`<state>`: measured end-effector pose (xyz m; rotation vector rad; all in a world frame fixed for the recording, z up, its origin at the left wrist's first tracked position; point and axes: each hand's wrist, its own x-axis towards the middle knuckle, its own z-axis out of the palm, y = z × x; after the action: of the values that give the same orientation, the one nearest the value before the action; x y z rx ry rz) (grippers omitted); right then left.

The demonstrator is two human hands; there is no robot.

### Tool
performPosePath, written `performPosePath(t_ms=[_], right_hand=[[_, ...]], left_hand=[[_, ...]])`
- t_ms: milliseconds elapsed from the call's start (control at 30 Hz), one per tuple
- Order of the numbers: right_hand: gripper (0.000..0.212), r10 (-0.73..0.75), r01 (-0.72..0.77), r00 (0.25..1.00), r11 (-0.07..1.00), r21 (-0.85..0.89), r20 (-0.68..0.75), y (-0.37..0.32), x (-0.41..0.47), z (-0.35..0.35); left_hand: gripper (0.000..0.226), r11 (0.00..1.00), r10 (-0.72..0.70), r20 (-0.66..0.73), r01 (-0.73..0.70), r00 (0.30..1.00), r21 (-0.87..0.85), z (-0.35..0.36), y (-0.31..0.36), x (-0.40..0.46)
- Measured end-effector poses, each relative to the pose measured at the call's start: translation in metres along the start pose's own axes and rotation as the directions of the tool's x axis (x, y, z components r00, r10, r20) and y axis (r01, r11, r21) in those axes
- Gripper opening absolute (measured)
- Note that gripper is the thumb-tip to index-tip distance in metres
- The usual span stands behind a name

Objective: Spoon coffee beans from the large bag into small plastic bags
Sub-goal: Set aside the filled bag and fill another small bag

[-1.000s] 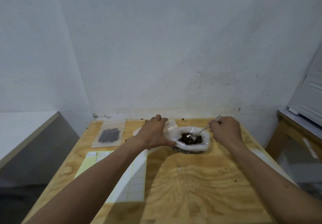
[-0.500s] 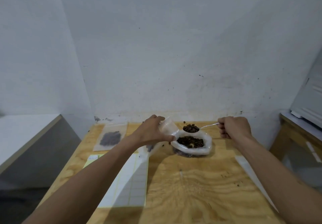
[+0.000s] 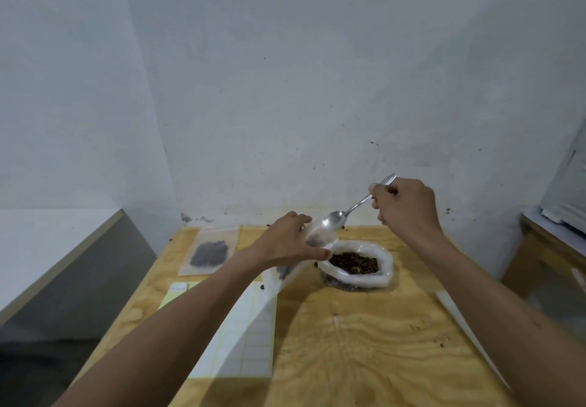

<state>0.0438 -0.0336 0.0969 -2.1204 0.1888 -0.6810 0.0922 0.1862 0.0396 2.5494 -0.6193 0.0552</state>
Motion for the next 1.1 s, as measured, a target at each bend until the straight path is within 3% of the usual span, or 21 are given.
performPosePath(t_ms=[167,333,433,500,600,700,833,1100], right_hand=[[0.042,-0.073,0.064,0.997,0.967,-0.246,-0.027,0.017,0.003,-0.012],[0.039,-0.028,0.029,1.000,0.911,-0.412,0.008,0.052,-0.018,-0.005],[0.038,0.096,-0.088,0.995,0.947,-0.310,0.011,0.070,-0.024,0.004],[0.034,0.247,-0.243,0.969,0.963,-0.115,0.029,0.078,-0.028,0.011],[0.026,0.445,-0.451,0.892,0.883,0.126,0.080,0.085,-0.031,0.019],[0.017,0.549,-0.550,0.832,0.798,0.246,0.081,0.090,-0.025,0.015],[0.016,0.576,-0.566,0.815,0.765,0.307,0.068,0.088,-0.010,0.001],[0.014,0.441,-0.445,0.892,0.813,0.376,0.104,0.036,0.008,-0.001]], left_hand=[[0.098,0.999,0.006,0.044,-0.008,0.999,0.049,0.002,0.000,0.001],[0.103,0.981,0.027,0.067,-0.039,0.997,0.189,0.016,-0.001,0.003],[0.100,0.980,0.040,0.037,-0.046,0.999,0.191,0.020,0.000,0.004],[0.099,0.977,0.046,0.018,-0.049,0.999,0.206,0.021,0.003,0.004],[0.101,0.975,0.048,0.011,-0.049,0.999,0.215,0.022,0.004,0.003],[0.100,0.985,0.027,0.015,-0.029,1.000,0.169,0.017,-0.001,0.004],[0.092,0.999,-0.018,0.000,0.018,1.000,0.040,0.003,-0.007,0.004],[0.076,0.995,-0.084,-0.019,0.083,0.996,-0.063,-0.013,-0.019,0.007]])
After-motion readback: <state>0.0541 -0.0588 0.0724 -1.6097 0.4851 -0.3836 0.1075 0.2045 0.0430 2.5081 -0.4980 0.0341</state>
